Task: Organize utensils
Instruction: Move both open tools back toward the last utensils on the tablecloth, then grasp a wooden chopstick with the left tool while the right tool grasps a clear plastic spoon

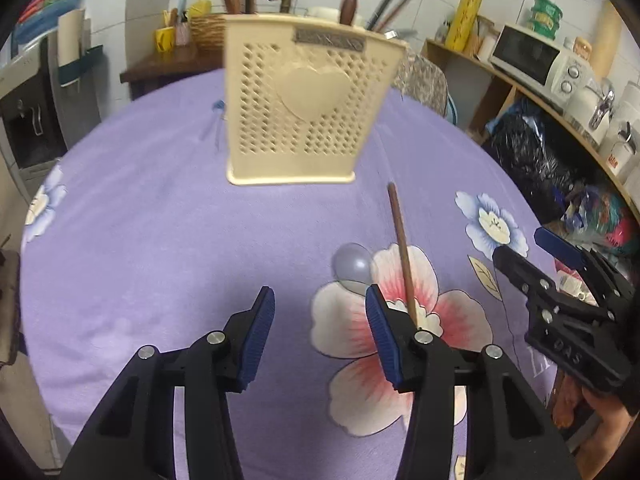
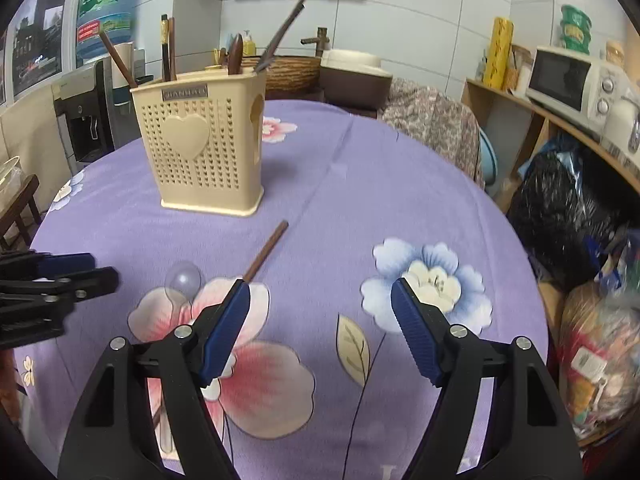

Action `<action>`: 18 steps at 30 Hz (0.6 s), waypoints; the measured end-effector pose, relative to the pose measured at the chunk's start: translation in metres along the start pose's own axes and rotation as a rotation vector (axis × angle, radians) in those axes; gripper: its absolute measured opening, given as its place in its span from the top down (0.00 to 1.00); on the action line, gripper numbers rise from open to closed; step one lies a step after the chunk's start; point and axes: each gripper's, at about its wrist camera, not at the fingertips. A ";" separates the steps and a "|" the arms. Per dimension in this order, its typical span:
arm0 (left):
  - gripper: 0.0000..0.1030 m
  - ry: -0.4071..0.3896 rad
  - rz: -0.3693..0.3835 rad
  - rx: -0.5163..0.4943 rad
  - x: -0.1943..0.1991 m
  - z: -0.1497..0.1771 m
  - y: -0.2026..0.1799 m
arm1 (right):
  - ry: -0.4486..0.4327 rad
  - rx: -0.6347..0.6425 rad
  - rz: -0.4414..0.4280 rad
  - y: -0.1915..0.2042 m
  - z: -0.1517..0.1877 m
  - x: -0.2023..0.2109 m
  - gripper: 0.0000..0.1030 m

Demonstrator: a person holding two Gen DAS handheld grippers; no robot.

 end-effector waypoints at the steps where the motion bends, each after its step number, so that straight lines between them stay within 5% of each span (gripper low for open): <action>1: 0.54 0.011 0.002 -0.010 -0.007 -0.001 -0.007 | 0.003 -0.012 0.000 -0.003 0.003 0.000 0.29; 6: 0.54 0.045 -0.034 -0.041 -0.029 -0.002 -0.025 | 0.013 -0.058 -0.008 -0.018 0.009 -0.001 0.29; 10: 0.54 0.000 -0.048 0.035 -0.018 0.000 -0.011 | 0.011 -0.060 -0.117 -0.013 0.008 0.001 0.29; 15: 0.47 -0.049 -0.185 0.061 0.007 0.005 0.015 | 0.067 0.017 -0.305 0.026 0.005 -0.011 0.30; 18: 0.43 -0.075 -0.233 0.074 0.020 0.008 0.027 | 0.091 0.118 -0.327 0.065 0.005 -0.023 0.32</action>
Point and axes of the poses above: each gripper's, at about its wrist camera, not at the fingertips, and x roughly against the way its jaws point, y to its left, z to its underside, and after that the axes turned 6 degrees about -x, right-handed
